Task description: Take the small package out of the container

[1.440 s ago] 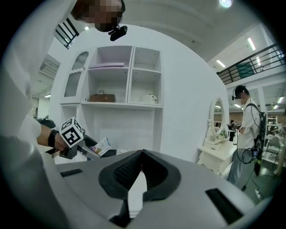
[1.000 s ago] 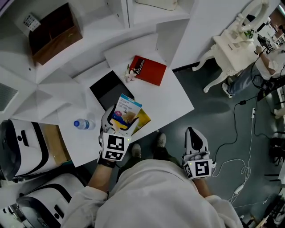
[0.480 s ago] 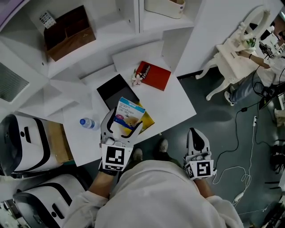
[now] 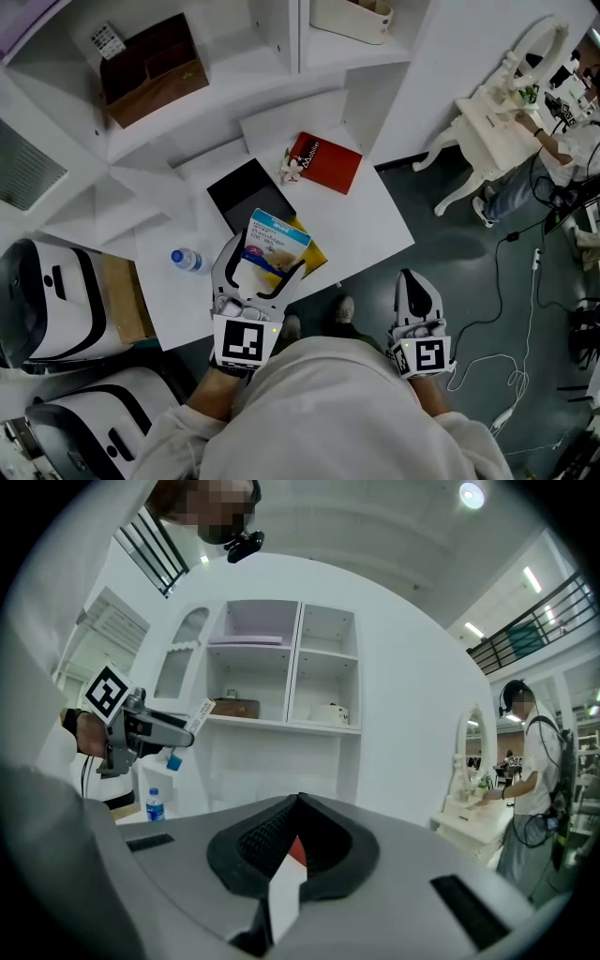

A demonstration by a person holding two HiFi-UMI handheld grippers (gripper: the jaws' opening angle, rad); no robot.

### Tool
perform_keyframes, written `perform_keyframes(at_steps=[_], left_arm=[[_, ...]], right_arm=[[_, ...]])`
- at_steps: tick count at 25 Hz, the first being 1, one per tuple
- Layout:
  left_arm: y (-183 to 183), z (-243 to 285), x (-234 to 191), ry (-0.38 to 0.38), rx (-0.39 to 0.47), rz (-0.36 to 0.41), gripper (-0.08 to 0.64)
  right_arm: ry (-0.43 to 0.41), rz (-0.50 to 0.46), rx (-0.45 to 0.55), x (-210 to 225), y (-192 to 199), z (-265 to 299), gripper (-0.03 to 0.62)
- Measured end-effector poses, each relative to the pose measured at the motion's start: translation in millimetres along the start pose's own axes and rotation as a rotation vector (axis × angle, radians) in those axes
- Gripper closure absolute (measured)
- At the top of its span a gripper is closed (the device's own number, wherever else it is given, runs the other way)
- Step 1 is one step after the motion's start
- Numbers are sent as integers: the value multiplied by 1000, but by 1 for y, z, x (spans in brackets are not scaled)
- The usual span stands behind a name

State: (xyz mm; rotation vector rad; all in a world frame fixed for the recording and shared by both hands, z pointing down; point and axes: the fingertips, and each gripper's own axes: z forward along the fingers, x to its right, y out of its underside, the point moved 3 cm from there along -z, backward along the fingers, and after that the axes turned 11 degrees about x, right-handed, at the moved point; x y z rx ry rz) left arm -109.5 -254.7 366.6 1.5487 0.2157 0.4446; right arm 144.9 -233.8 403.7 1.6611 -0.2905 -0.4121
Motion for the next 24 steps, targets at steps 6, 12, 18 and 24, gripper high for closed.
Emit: perform_keyframes(at_steps=[6, 12, 18, 24], left_arm=[[-6, -2, -1, -4, 22, 9, 133], [-5, -3, -1, -7, 15, 4, 133], [-5, -2, -1, -3, 15, 13, 133], [-4, -2, 0, -2, 9, 12, 133]], right_arm=[[-6, -3, 0, -2, 1, 2, 568], [-13, -2, 2, -4, 1, 3, 568], [-9, -3, -3, -3, 2, 2, 568], [-6, -3, -2, -3, 2, 1, 568]])
